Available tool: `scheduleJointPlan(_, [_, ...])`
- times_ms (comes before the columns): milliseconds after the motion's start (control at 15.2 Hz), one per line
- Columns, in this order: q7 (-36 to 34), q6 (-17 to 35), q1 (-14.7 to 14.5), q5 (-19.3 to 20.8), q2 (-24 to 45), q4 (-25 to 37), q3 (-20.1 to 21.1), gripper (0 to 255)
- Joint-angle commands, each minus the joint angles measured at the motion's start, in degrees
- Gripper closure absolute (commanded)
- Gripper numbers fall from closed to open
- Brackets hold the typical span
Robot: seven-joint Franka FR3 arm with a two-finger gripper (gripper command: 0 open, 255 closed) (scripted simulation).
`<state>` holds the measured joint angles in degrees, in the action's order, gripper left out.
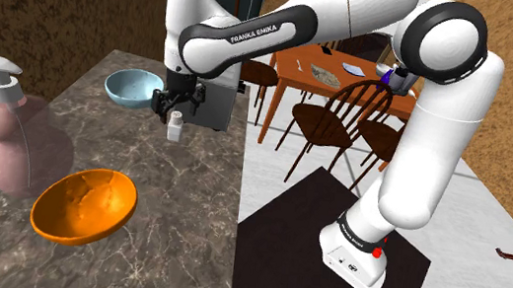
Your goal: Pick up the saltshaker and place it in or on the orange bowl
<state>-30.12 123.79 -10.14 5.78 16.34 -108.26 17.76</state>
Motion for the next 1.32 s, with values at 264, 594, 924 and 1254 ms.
scheduleJointPlan(264, [0.0, 0.1, 0.0, 0.0, 0.0, 0.0, 0.0, 255])
scheduleJointPlan(594, [0.0, 0.1, 0.0, 0.0, 0.0, 0.0, 0.0, 255])
scheduleJointPlan(924, [0.1, -0.6, 0.0, -0.1, -0.3, 0.3, 0.0, 255])
scheduleJointPlan(1254, [0.5, -4.0, 0.2, -0.8, -1.9, 2.2, 0.3, 255])
